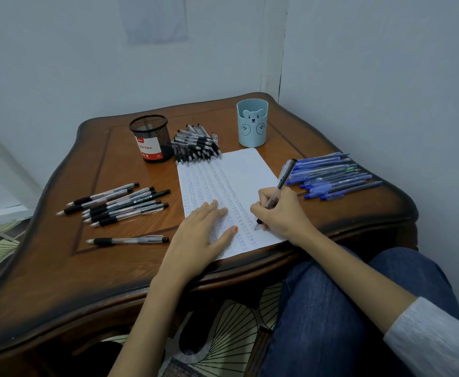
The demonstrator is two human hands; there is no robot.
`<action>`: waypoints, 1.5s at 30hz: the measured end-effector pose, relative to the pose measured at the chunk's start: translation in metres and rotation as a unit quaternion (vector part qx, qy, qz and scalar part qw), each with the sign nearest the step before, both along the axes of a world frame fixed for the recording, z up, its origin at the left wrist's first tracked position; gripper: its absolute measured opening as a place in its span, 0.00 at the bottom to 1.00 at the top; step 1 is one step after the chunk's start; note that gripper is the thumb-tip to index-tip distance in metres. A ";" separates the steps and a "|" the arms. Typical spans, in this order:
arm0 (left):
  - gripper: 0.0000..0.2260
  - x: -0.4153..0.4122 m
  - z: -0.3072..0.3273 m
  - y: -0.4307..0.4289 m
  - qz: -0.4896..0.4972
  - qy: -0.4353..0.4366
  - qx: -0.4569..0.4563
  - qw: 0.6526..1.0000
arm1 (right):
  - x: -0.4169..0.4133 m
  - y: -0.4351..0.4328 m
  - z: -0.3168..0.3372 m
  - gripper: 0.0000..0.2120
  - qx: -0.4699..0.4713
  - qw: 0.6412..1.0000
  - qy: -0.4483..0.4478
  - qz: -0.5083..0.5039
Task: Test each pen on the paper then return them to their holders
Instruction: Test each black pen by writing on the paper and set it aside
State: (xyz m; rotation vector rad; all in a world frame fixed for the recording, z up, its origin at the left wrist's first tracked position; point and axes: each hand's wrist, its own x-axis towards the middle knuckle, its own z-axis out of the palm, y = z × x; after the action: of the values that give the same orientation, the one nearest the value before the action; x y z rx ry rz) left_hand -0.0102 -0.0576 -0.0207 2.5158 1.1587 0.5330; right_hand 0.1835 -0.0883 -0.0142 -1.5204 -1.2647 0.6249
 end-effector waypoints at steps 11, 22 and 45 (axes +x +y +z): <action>0.24 0.000 0.000 -0.001 0.001 -0.005 -0.004 1.000 | 0.003 0.001 -0.003 0.20 0.016 1.000 -0.006 -0.016; 0.24 0.001 0.002 -0.002 0.001 -0.007 -0.004 1.000 | 0.003 0.001 -0.004 0.21 0.027 0.999 0.000 -0.019; 0.24 0.000 0.002 -0.002 0.002 -0.006 -0.002 1.000 | 0.002 -0.003 0.011 0.14 -0.009 0.971 0.238 0.002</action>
State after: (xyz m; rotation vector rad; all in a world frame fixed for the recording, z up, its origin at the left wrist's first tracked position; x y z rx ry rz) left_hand -0.0104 -0.0592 -0.0191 2.5034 1.1596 0.5457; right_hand 0.1859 -0.0916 -0.0034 -1.2793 -0.8931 0.9400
